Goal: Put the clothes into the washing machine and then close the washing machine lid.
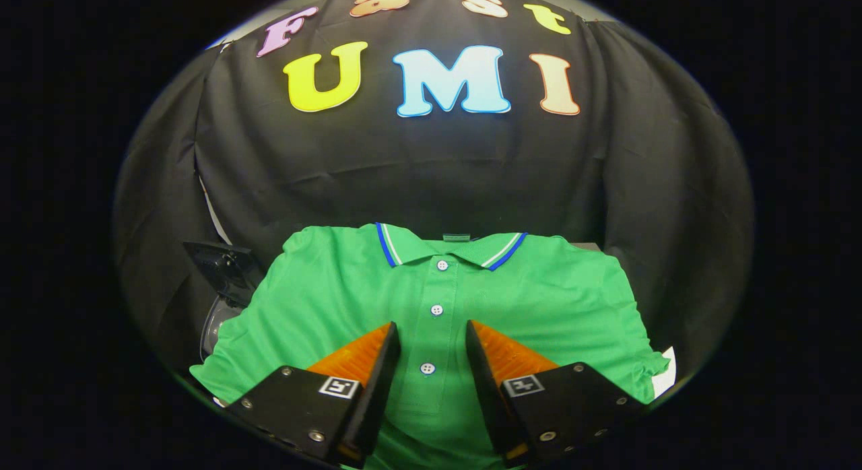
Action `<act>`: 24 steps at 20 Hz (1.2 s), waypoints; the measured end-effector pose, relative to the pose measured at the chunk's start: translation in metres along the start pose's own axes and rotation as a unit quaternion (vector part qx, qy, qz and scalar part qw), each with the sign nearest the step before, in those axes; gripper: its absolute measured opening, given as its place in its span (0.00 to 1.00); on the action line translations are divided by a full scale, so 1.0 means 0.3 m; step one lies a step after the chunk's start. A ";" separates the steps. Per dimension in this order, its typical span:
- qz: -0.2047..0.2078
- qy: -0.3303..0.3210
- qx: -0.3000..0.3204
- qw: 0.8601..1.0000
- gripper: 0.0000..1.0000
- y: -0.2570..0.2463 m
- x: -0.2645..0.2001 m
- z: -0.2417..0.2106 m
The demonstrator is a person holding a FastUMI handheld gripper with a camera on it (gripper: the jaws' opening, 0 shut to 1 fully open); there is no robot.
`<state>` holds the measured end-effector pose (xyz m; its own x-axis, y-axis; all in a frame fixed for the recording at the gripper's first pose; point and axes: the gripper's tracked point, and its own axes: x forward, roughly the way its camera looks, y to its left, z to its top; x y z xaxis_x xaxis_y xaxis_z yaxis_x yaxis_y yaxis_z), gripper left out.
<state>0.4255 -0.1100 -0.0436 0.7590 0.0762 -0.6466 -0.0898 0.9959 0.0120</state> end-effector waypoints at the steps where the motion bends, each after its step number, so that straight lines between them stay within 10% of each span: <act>1: 0.003 0.000 0.003 1.000 0.54 0.000 0.000 -0.003; 4: 0.036 -0.011 0.038 0.999 0.12 0.010 0.003 0.009; 6: 0.053 -0.015 0.078 0.995 0.02 0.004 -0.002 0.015; 24: 0.049 -0.168 0.092 0.980 0.00 0.216 -0.237 0.323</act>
<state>0.4283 -0.0461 0.0770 0.9246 0.1532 -0.3487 -0.0789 0.9727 0.2182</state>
